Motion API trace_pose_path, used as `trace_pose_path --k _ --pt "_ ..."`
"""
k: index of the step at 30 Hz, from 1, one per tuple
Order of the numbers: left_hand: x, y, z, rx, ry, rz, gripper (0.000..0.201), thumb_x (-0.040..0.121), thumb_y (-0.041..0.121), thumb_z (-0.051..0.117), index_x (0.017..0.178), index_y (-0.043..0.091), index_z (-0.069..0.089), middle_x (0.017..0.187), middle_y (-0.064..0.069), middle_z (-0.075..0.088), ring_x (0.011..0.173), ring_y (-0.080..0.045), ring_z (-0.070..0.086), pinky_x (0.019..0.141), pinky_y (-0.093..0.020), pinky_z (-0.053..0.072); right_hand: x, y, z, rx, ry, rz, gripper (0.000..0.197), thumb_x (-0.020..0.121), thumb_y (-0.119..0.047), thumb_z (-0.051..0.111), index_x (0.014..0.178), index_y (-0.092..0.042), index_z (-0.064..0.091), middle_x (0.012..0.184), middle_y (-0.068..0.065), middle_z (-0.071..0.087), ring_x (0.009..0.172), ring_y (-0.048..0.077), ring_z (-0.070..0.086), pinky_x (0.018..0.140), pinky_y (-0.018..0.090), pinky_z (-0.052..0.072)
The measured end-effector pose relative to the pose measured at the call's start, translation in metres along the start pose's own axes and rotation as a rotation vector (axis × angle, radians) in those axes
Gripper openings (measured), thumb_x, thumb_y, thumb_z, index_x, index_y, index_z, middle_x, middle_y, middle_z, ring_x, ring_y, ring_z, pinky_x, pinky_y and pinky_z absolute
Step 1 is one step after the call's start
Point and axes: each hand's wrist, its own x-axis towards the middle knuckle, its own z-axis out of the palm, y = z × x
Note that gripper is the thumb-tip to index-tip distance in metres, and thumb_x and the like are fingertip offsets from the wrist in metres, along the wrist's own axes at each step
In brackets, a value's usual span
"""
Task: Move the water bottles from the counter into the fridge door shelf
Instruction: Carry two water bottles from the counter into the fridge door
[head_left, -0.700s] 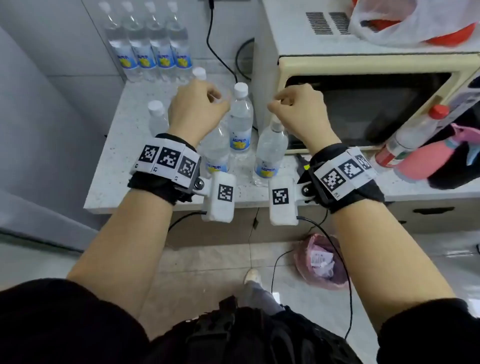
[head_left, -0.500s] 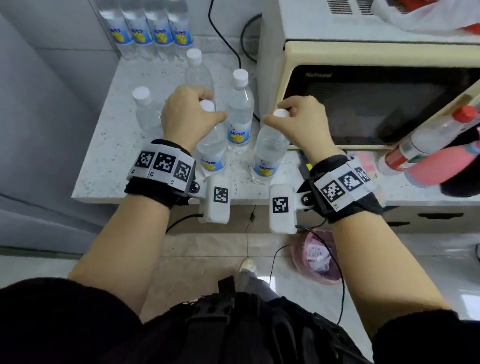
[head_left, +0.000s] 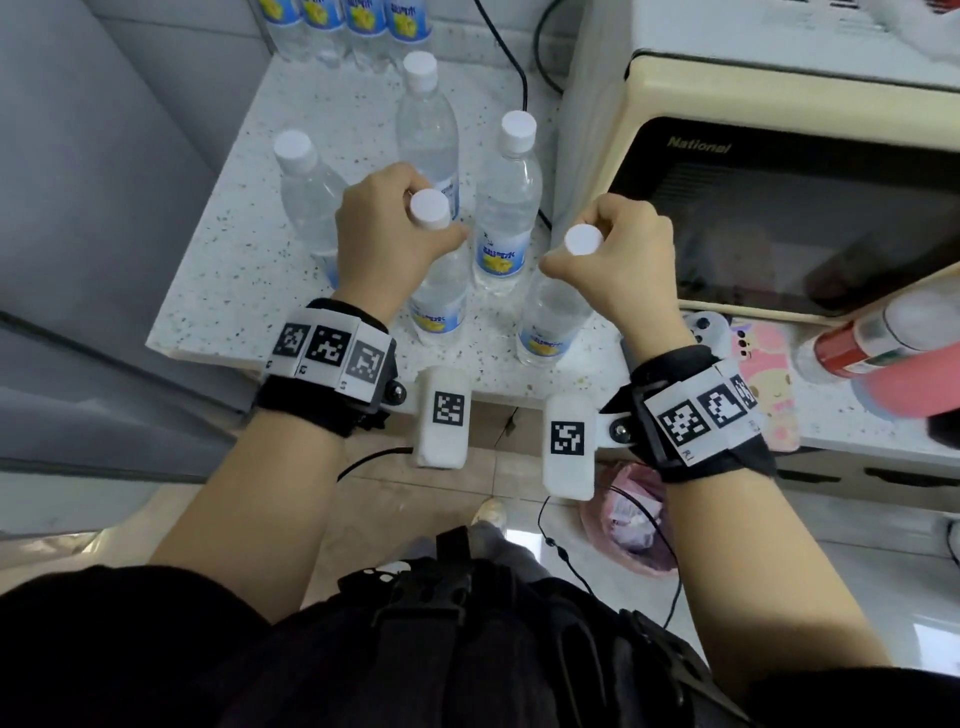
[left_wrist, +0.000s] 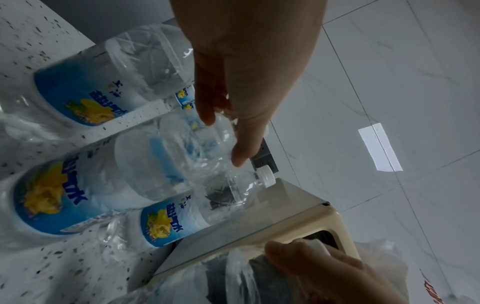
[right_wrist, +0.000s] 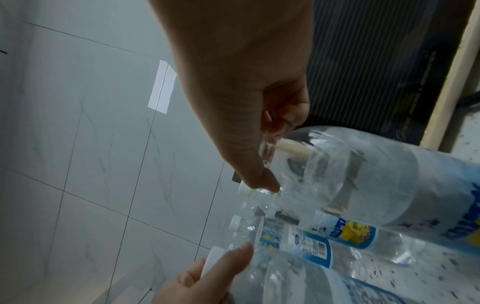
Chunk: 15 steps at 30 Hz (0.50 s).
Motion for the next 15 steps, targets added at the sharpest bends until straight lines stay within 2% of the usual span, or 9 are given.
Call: trace_pose_path --k 3,6,9,11,13,15 --pt "-0.013 -0.002 -0.006 -0.015 -0.036 0.023 0.032 0.063 0.021 0.082 0.081 0.007 0.060 0.076 -0.004 0.060 0.069 -0.016 0.049 0.063 -0.026 0.038 -0.015 -0.006 0.008 -0.020 -0.002 -0.016 0.031 0.058 -0.021 0.079 0.065 -0.020 0.048 0.064 -0.005 0.050 0.066 0.018 0.049 0.050 0.023 0.032" --pt "-0.029 -0.006 -0.021 -0.036 -0.074 0.082 0.034 0.063 0.022 0.083 0.082 0.008 0.060 0.075 0.001 0.056 0.069 -0.015 0.050 0.064 -0.025 0.039 -0.037 -0.014 0.015 -0.044 0.015 -0.031 0.030 0.057 -0.020 0.080 0.071 -0.017 0.053 0.071 0.001 0.054 0.068 0.020 0.050 0.053 0.024 0.035" --pt "-0.044 -0.010 -0.043 -0.067 -0.119 0.144 0.033 0.063 0.024 0.083 0.081 0.010 0.060 0.074 0.002 0.057 0.068 -0.014 0.050 0.056 -0.020 0.037 -0.066 -0.025 0.024 -0.013 0.054 -0.026 0.033 0.056 -0.019 0.079 0.063 -0.021 0.047 0.064 -0.003 0.049 0.064 0.017 0.046 0.052 0.024 0.033" --pt "-0.056 -0.012 -0.058 -0.065 -0.146 0.185 0.034 0.062 0.026 0.083 0.080 0.009 0.060 0.072 0.003 0.056 0.067 -0.014 0.050 0.055 -0.015 0.035 -0.087 -0.034 0.030 0.013 0.083 -0.017 0.037 0.055 -0.019 0.078 0.057 -0.025 0.042 0.058 -0.007 0.043 0.058 0.014 0.041 0.051 0.024 0.031" --pt "-0.071 -0.019 -0.075 -0.059 -0.173 0.221 0.034 0.062 0.027 0.083 0.079 0.009 0.060 0.066 0.006 0.053 0.064 -0.013 0.048 0.053 -0.011 0.033 -0.112 -0.043 0.038 0.024 0.104 -0.005 0.037 0.055 -0.019 0.078 0.056 -0.025 0.041 0.056 -0.007 0.042 0.055 0.013 0.039 0.050 0.024 0.030" --pt "-0.088 -0.028 -0.092 -0.052 -0.186 0.242 0.034 0.061 0.029 0.084 0.077 0.010 0.061 0.060 0.012 0.048 0.057 -0.007 0.045 0.050 -0.006 0.030 -0.139 -0.052 0.046 0.031 0.115 0.000 0.037 0.056 -0.019 0.079 0.056 -0.024 0.043 0.056 -0.007 0.042 0.053 0.008 0.038 0.049 0.023 0.030"
